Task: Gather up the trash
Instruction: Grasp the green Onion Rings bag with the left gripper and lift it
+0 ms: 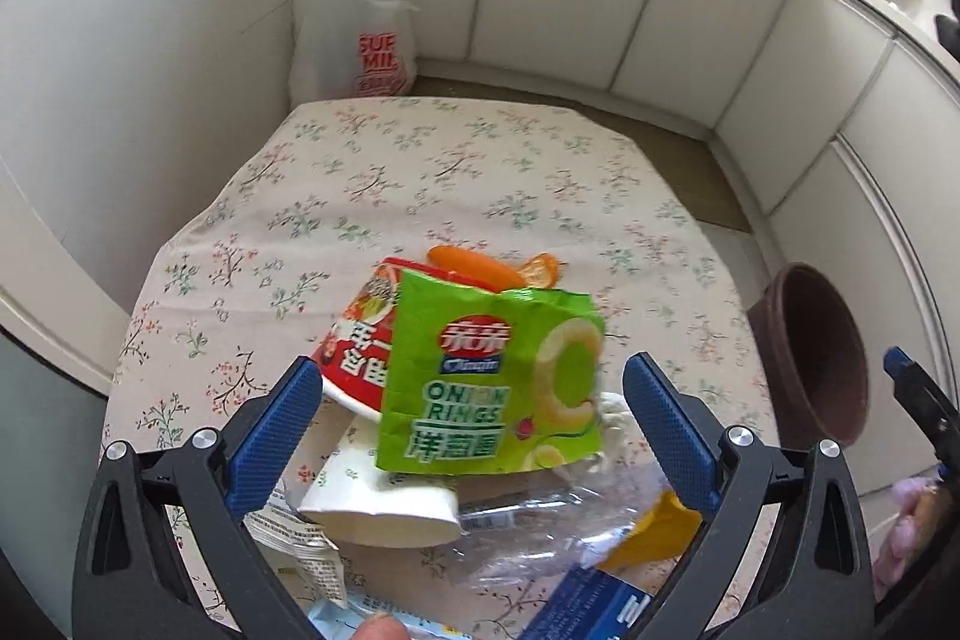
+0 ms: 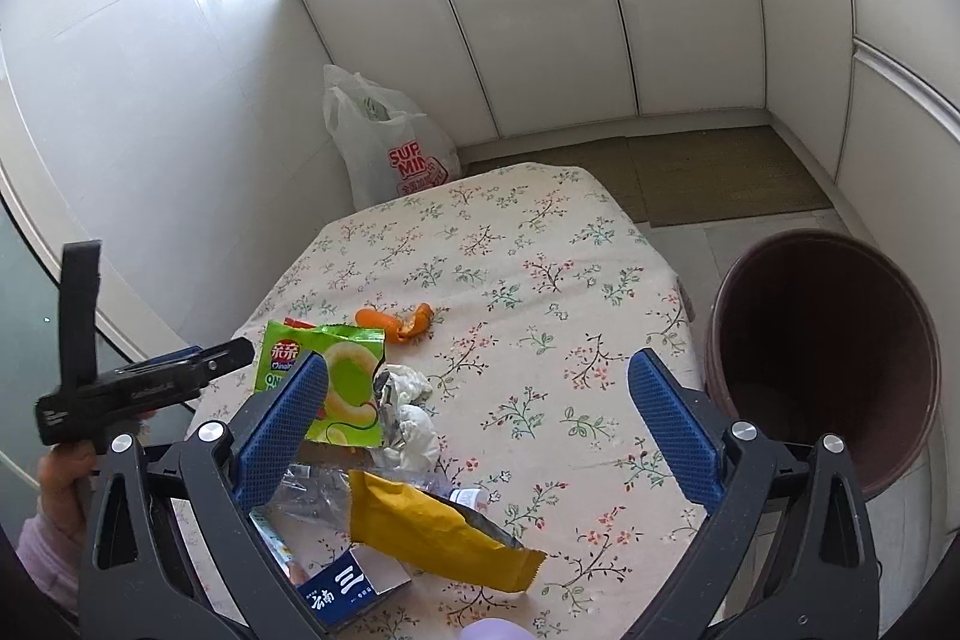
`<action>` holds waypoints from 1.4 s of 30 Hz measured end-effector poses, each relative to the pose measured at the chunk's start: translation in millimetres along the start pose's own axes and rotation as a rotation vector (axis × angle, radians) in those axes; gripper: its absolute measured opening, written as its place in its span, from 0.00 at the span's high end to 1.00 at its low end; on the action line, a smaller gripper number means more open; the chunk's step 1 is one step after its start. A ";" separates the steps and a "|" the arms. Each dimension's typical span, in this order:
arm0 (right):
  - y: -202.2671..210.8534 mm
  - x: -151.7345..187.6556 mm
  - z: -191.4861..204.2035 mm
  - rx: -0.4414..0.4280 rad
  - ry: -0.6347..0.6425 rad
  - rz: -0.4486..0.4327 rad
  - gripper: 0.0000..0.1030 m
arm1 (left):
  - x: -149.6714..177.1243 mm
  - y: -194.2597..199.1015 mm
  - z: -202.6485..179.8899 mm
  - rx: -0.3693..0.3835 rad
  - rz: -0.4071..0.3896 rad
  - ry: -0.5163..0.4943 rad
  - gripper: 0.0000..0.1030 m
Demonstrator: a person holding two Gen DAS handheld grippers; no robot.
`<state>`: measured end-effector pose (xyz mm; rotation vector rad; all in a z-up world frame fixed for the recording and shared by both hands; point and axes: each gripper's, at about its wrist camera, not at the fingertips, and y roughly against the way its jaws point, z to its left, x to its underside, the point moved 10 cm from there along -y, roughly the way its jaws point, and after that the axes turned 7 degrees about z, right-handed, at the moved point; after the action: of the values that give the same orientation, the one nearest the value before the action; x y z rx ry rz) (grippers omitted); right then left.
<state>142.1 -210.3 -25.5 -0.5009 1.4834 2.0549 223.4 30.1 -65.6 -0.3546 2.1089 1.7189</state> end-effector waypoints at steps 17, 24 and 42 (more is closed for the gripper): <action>-36.3 10.6 -22.5 -0.008 -0.060 0.102 0.07 | 8.6 -50.6 -3.1 0.102 0.124 0.106 0.56; -43.7 17.0 -34.2 0.000 -0.112 0.133 0.07 | 15.3 -47.5 -29.1 0.241 0.141 0.087 0.64; -47.1 14.8 -32.1 -0.017 -0.115 0.141 0.07 | 9.1 -32.1 -63.5 0.300 0.063 0.039 0.95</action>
<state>159.5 -226.2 -79.4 -0.2861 1.4717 2.1673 220.2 -38.1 -87.1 -0.2369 2.3851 1.4066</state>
